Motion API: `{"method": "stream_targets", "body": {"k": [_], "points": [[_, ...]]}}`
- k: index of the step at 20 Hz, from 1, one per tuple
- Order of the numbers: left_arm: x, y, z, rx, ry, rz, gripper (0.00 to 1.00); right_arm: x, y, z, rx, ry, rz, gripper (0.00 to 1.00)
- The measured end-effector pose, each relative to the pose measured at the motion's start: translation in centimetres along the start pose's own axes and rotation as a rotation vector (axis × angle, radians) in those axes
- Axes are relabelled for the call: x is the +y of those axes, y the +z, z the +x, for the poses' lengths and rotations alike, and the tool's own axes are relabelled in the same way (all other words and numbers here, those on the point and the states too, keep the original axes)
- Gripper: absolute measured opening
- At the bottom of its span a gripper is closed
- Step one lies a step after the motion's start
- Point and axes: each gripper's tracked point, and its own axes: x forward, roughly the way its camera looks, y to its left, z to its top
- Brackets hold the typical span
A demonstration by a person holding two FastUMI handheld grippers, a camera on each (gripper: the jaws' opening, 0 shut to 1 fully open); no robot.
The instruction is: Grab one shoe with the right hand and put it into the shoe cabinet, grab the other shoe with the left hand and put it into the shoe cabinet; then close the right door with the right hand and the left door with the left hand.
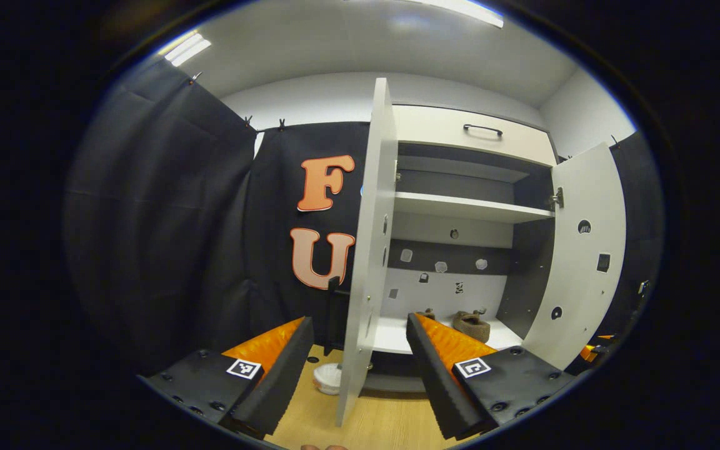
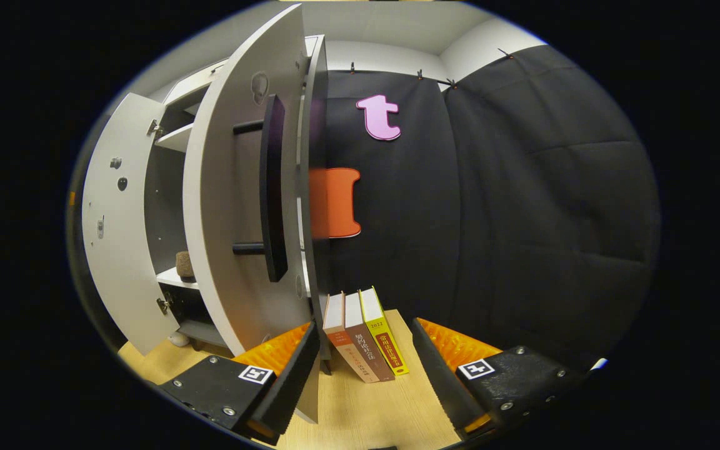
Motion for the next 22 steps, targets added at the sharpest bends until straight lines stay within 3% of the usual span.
{"method": "stream_targets", "body": {"k": [4, 9, 10, 11, 12, 22], "points": [[1.6, -3.3, -1.4, -0.002, 0.058, 0.055, 0.97, 1.3, -0.2, 1.4, 0.009, 0.034, 0.001, 0.92], [3.3, -4.1, -1.3, 0.008, 0.073, 0.060, 0.94, 2.3, -0.4, 1.1, 0.006, 0.053, 0.003, 0.91], [3.4, -4.1, -1.0, 0.009, 0.070, 0.052, 0.94, 2.5, -0.4, 1.0, 0.006, 0.044, 0.009, 0.98], [3.6, -4.2, -0.8, 0.009, 0.064, 0.044, 0.95, 2.7, -0.4, 1.1, 0.005, 0.045, 0.008, 0.89], [3.7, -4.1, -0.6, 0.005, 0.055, 0.041, 0.94, 3.4, -0.6, 0.9, 0.003, 0.047, 0.009, 0.89], [7.3, -3.0, 2.8, -0.031, -0.005, 0.030, 0.94, 16.3, -1.0, 1.1, -0.003, 0.155, -0.009, 0.89]]}}
